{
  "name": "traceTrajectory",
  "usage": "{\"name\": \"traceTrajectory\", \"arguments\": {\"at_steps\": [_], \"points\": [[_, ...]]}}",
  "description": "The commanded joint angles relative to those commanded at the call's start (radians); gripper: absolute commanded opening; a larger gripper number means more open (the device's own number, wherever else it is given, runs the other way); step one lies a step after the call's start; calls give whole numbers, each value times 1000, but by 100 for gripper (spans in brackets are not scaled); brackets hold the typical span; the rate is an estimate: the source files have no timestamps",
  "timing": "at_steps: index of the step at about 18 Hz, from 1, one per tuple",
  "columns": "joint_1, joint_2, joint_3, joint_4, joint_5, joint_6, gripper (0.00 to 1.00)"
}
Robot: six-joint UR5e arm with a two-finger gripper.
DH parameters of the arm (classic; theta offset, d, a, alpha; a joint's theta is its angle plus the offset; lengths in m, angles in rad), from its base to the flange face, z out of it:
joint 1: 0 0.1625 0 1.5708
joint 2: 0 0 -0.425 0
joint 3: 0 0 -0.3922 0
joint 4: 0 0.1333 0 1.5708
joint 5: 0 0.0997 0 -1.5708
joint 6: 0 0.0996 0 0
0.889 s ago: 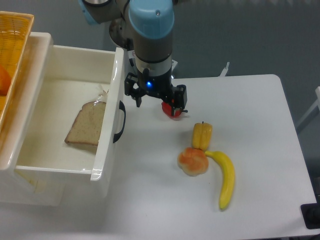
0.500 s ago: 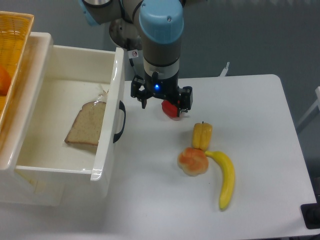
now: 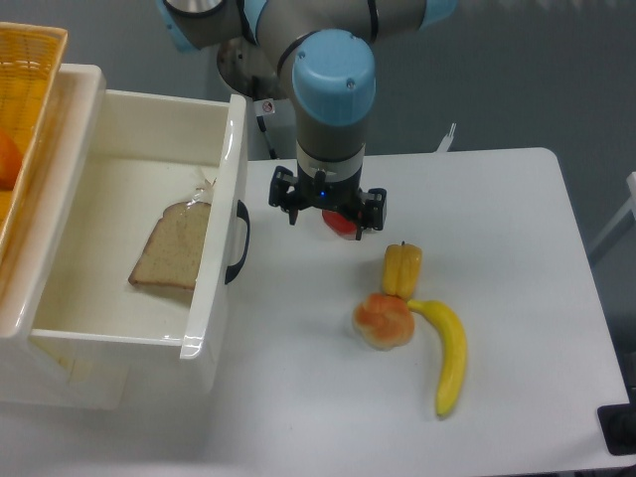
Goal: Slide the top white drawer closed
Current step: 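Raise the gripper and move it toward the open white drawer's front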
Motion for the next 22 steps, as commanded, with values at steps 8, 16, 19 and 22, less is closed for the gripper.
{"name": "traceTrajectory", "arguments": {"at_steps": [8, 16, 19, 22], "points": [[3, -67, -5, 9, -18, -80, 100], [26, -126, -5, 9, -113, -83, 100], [25, -146, -12, 8, -141, -83, 100], [25, -153, -12, 9, -169, -81, 100]]}}
